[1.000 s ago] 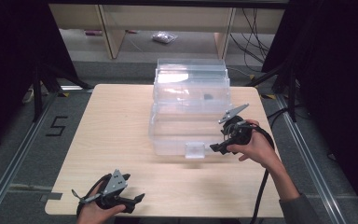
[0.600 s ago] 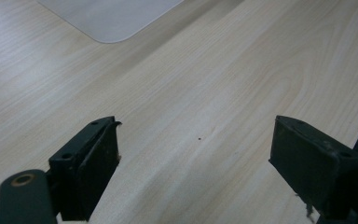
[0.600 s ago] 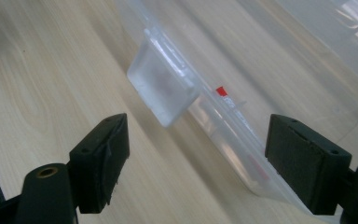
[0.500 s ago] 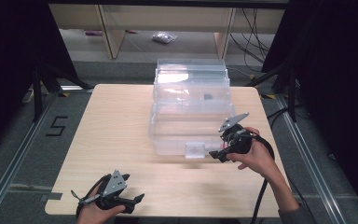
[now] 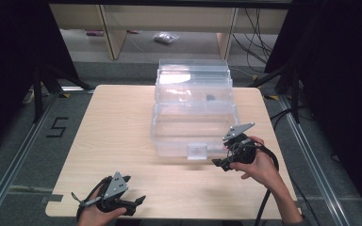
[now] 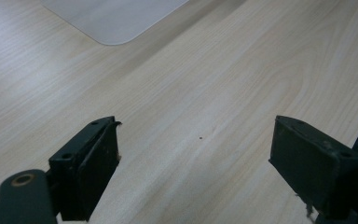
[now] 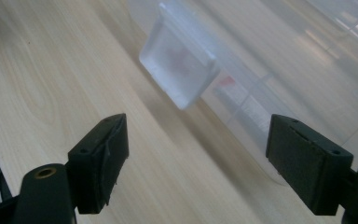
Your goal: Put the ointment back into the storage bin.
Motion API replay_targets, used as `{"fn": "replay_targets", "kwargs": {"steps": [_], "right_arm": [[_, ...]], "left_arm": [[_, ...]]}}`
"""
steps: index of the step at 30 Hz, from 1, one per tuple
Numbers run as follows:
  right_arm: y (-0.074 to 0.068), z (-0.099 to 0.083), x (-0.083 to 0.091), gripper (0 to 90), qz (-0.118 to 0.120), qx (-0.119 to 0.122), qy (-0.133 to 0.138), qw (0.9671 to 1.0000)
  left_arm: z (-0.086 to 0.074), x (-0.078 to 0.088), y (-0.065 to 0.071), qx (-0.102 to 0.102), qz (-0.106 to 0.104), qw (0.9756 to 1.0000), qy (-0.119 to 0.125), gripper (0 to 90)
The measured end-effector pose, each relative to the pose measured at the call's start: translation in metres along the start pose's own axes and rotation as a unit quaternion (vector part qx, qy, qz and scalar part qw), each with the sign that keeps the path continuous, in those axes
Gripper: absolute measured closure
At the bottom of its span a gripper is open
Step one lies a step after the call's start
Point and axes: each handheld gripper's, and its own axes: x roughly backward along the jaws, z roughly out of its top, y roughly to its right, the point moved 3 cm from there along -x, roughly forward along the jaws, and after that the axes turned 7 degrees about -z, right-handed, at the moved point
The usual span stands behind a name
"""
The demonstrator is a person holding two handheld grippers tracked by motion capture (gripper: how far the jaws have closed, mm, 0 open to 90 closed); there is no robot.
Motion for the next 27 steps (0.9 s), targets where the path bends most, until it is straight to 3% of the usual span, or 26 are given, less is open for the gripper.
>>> {"fn": "replay_targets", "kwargs": {"steps": [1, 4, 5, 11, 12, 16, 18, 20, 24, 27], "right_arm": [[-0.003, 0.000, 0.000, 21.8, 0.002, -0.010, -0.003, 0.9999], [-0.007, -0.002, 0.000, 20.9, -0.001, -0.007, 0.003, 1.0000], [-0.011, -0.003, 0.001, 21.0, 0.007, -0.017, -0.006, 0.9998], [-0.014, -0.007, 0.002, 20.6, -0.003, 0.003, 0.015, 0.9999], [-0.016, -0.008, 0.001, 20.5, -0.001, -0.003, 0.021, 0.9998], [-0.020, -0.010, 0.002, 20.4, 0.001, -0.018, 0.013, 0.9998], [-0.022, -0.012, 0.000, 20.4, -0.005, -0.012, 0.024, 0.9996], [-0.023, -0.013, 0.000, 20.4, -0.005, -0.008, 0.023, 0.9997], [-0.026, -0.016, -0.001, 20.4, -0.003, -0.010, 0.030, 0.9995], [-0.028, -0.021, -0.003, 20.4, -0.007, -0.017, 0.036, 0.9992]], "left_arm": [[0.000, 0.001, -0.002, -0.008, -0.001, 0.9999, -0.008, 15.0], [-0.001, 0.000, -0.002, 0.014, -0.012, 0.9998, 0.006, 15.0], [-0.001, 0.003, -0.003, 0.008, -0.010, 0.9999, -0.005, 15.0], [0.000, 0.002, 0.001, 0.017, -0.009, 0.9997, 0.011, 15.0], [-0.001, 0.004, -0.001, 0.008, -0.010, 0.9999, 0.001, 15.0], [0.000, 0.004, 0.000, 0.009, -0.010, 0.9999, 0.004, 15.0], [-0.001, 0.004, 0.000, 0.016, -0.007, 0.9998, 0.008, 15.0], [-0.001, 0.005, -0.001, 0.010, -0.006, 0.9999, 0.002, 15.0], [0.000, 0.004, 0.000, 0.013, -0.004, 0.9998, 0.013, 15.0], [-0.001, 0.005, -0.001, 0.008, -0.003, 1.0000, 0.004, 15.0]]}}
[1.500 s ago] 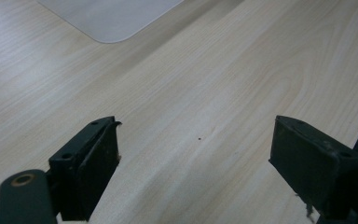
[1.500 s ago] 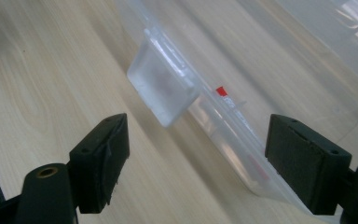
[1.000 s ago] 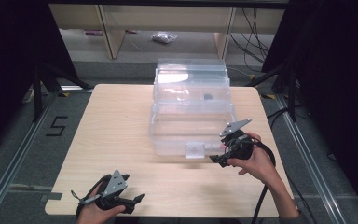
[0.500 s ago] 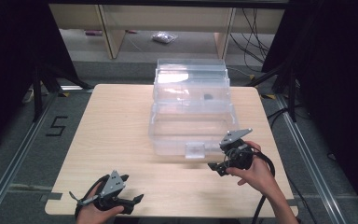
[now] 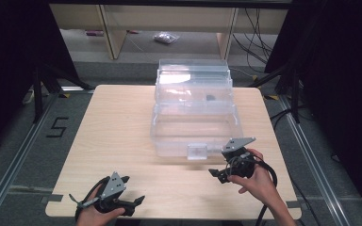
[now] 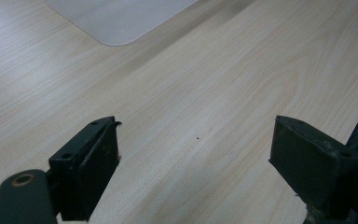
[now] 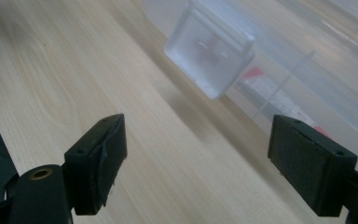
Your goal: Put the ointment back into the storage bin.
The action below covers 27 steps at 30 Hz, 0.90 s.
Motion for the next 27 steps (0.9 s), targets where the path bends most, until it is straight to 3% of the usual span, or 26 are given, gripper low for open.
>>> {"fn": "replay_targets", "kwargs": {"steps": [8, 10, 12, 14, 17, 18, 19, 20, 22, 23, 27], "right_arm": [[-0.004, -0.014, -0.001, 20.5, 0.003, -0.009, -0.001, 1.0000], [-0.008, -0.016, 0.000, 20.4, 0.000, -0.027, 0.000, 0.9996], [-0.006, -0.017, -0.001, 20.5, 0.002, -0.011, 0.001, 0.9999], [-0.006, -0.017, -0.001, 20.4, 0.002, -0.011, -0.001, 0.9999], [-0.007, -0.020, -0.003, 20.4, 0.000, -0.014, 0.006, 0.9999], [-0.010, -0.020, -0.002, 20.4, 0.002, -0.028, -0.001, 0.9996], [-0.008, -0.022, -0.003, 20.3, 0.004, -0.011, 0.000, 0.9999], [-0.010, -0.023, -0.004, 20.3, 0.003, -0.018, 0.001, 0.9998], [-0.010, -0.026, -0.005, 20.3, 0.002, -0.004, 0.005, 1.0000], [-0.012, -0.027, -0.006, 20.3, -0.002, -0.020, 0.006, 0.9998], [-0.013, -0.032, -0.011, 20.3, -0.002, -0.018, 0.007, 0.9998]], "left_arm": [[0.000, 0.001, 0.000, -0.004, 0.002, 1.0000, -0.005, 15.0], [0.000, 0.001, 0.000, -0.004, 0.002, 1.0000, -0.006, 15.0], [0.000, 0.001, 0.000, -0.002, 0.002, 1.0000, -0.005, 15.0], [0.000, 0.001, 0.000, -0.002, 0.002, 1.0000, -0.005, 15.0], [0.000, 0.001, 0.000, -0.002, 0.003, 1.0000, -0.005, 15.0], [0.000, 0.001, 0.000, -0.002, 0.002, 1.0000, -0.006, 15.0], [0.000, 0.001, 0.000, -0.002, 0.002, 1.0000, -0.006, 15.0], [0.000, 0.001, 0.000, -0.003, 0.002, 1.0000, -0.006, 15.0], [0.000, 0.001, 0.000, -0.002, 0.003, 1.0000, -0.007, 15.0], [0.000, 0.001, 0.000, -0.002, 0.004, 1.0000, -0.006, 15.0], [0.000, 0.001, 0.000, -0.003, 0.003, 1.0000, -0.006, 15.0]]}}
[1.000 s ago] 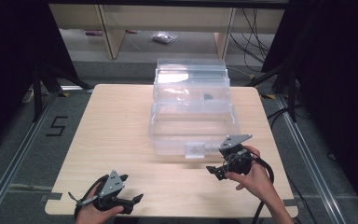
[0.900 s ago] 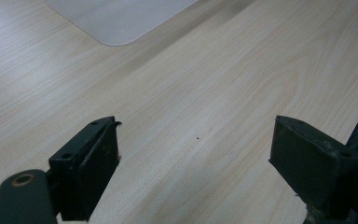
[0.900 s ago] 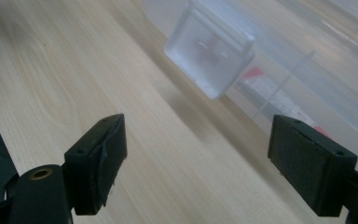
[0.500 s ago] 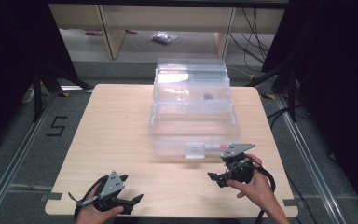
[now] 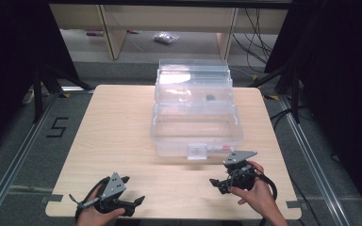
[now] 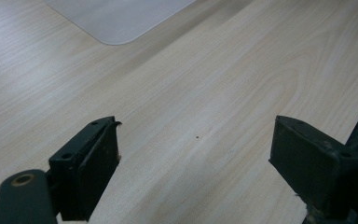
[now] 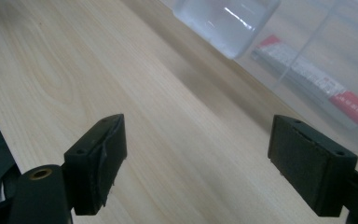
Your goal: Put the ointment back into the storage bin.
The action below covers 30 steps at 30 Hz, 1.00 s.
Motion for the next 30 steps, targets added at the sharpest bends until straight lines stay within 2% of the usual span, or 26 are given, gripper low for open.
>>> {"fn": "replay_targets", "kwargs": {"steps": [1, 3, 5, 12, 13, 14, 15, 16, 17, 19, 20, 21, 22, 23, 24, 26, 27, 30], "right_arm": [[0.001, -0.001, 0.000, 20.2, 0.001, 0.002, -0.008, 1.0000], [0.001, -0.003, -0.004, 20.4, 0.008, 0.007, -0.006, 0.9999], [0.000, -0.005, -0.005, 20.4, 0.006, 0.000, -0.005, 1.0000], [0.000, -0.013, -0.008, 20.4, 0.009, -0.007, -0.001, 0.9999], [-0.002, -0.018, -0.008, 20.3, 0.017, -0.005, -0.009, 0.9998], [-0.003, -0.019, -0.009, 20.3, 0.014, -0.009, -0.004, 0.9999], [-0.003, -0.021, -0.008, 20.1, 0.018, -0.004, -0.006, 0.9998], [-0.005, -0.023, -0.008, 20.0, 0.015, -0.011, -0.001, 0.9998], [-0.004, -0.024, -0.007, 20.0, 0.020, -0.005, -0.004, 0.9998], [-0.006, -0.026, -0.005, 19.4, 0.023, -0.011, -0.008, 0.9996], [-0.006, -0.027, -0.007, 19.2, 0.017, -0.007, 0.003, 0.9998], [-0.007, -0.028, -0.004, 19.2, 0.025, -0.013, -0.008, 0.9996], [-0.006, -0.029, -0.006, 18.9, 0.022, -0.005, -0.003, 0.9997], [-0.007, -0.031, -0.006, 18.7, 0.018, -0.009, 0.002, 0.9998], [-0.007, -0.032, -0.005, 18.7, 0.024, -0.009, -0.006, 0.9997], [-0.007, -0.034, -0.006, 18.4, 0.015, -0.004, 0.004, 0.9999], [-0.008, -0.035, -0.005, 18.0, 0.020, -0.009, -0.006, 0.9998], [-0.009, -0.039, -0.003, 17.4, 0.012, -0.019, -0.003, 0.9997]], "left_arm": [[0.000, 0.000, 0.000, 0.000, -0.002, 1.0000, 0.000, 15.0], [0.000, 0.000, 0.000, -0.002, -0.002, 1.0000, 0.000, 15.0], [0.000, 0.000, 0.001, 0.003, 0.000, 1.0000, 0.002, 15.0], [0.000, 0.000, 0.000, -0.001, -0.001, 1.0000, 0.000, 15.0], [0.000, 0.000, 0.001, -0.001, -0.001, 1.0000, -0.001, 15.0], [0.000, 0.000, 0.001, -0.001, -0.001, 1.0000, -0.001, 15.0], [0.000, 0.000, 0.001, -0.002, -0.004, 1.0000, 0.000, 15.0], [0.000, 0.000, 0.001, -0.003, -0.004, 1.0000, 0.000, 15.0], [0.000, -0.001, 0.001, -0.001, -0.003, 1.0000, 0.001, 15.0], [0.000, -0.001, 0.001, -0.001, -0.001, 1.0000, -0.001, 15.0], [0.000, -0.001, 0.001, -0.002, -0.002, 1.0000, 0.000, 15.0], [0.000, -0.001, 0.001, -0.002, -0.002, 1.0000, 0.000, 15.0], [0.000, 0.000, 0.001, -0.003, -0.001, 1.0000, -0.001, 15.0], [0.000, 0.000, 0.001, -0.004, -0.004, 1.0000, -0.001, 15.0], [0.000, 0.000, 0.000, -0.005, -0.003, 1.0000, -0.002, 15.0], [0.000, 0.001, 0.000, -0.005, -0.003, 1.0000, -0.002, 15.0], [0.000, 0.000, 0.001, -0.002, -0.005, 1.0000, 0.001, 15.0], [0.000, -0.001, 0.000, -0.006, 0.000, 1.0000, 0.000, 15.0]]}}
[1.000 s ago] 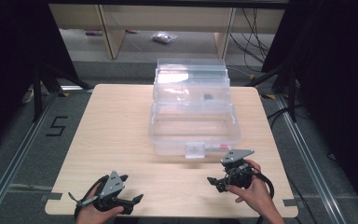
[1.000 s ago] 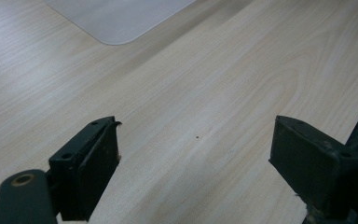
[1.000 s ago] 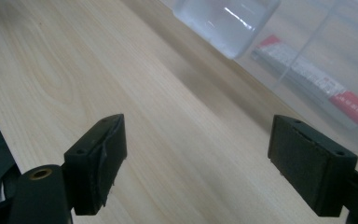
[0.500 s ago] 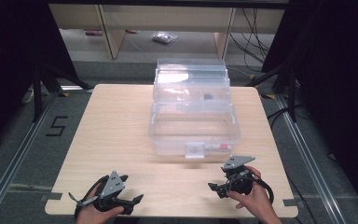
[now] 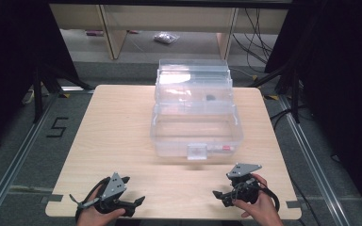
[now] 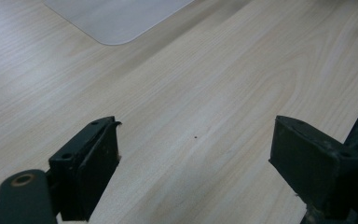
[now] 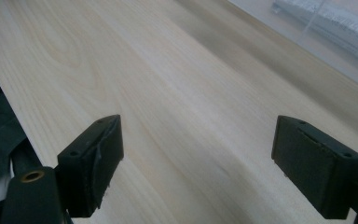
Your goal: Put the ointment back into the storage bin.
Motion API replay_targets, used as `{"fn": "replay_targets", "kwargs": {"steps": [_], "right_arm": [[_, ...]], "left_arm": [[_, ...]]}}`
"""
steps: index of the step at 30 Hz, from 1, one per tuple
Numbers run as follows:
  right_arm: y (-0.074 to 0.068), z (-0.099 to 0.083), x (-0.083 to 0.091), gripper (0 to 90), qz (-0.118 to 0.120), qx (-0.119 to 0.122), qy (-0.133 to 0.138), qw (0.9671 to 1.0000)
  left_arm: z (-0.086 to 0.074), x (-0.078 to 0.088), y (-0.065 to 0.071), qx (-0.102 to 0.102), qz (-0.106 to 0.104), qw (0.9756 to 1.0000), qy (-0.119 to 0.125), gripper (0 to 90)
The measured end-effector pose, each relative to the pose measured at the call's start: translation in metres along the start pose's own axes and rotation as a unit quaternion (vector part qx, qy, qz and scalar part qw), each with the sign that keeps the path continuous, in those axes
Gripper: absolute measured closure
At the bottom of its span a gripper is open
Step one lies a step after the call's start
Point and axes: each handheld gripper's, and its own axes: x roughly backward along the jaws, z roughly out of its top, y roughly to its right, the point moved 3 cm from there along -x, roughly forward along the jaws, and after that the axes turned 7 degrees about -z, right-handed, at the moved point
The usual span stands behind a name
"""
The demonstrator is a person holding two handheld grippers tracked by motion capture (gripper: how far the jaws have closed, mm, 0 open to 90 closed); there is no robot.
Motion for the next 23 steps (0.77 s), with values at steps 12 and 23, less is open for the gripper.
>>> {"fn": "replay_targets", "kwargs": {"steps": [12, 23], "right_arm": [[-0.001, -0.016, 0.008, 16.6, -0.008, -0.014, -0.004, 0.9999], [0.002, -0.018, 0.009, 16.6, -0.009, -0.021, -0.002, 0.9997]], "left_arm": [[0.000, 0.000, 0.001, 0.006, 0.000, 1.0000, 0.000, 15.0], [0.000, 0.000, 0.001, 0.000, -0.001, 1.0000, -0.008, 15.0]]}}
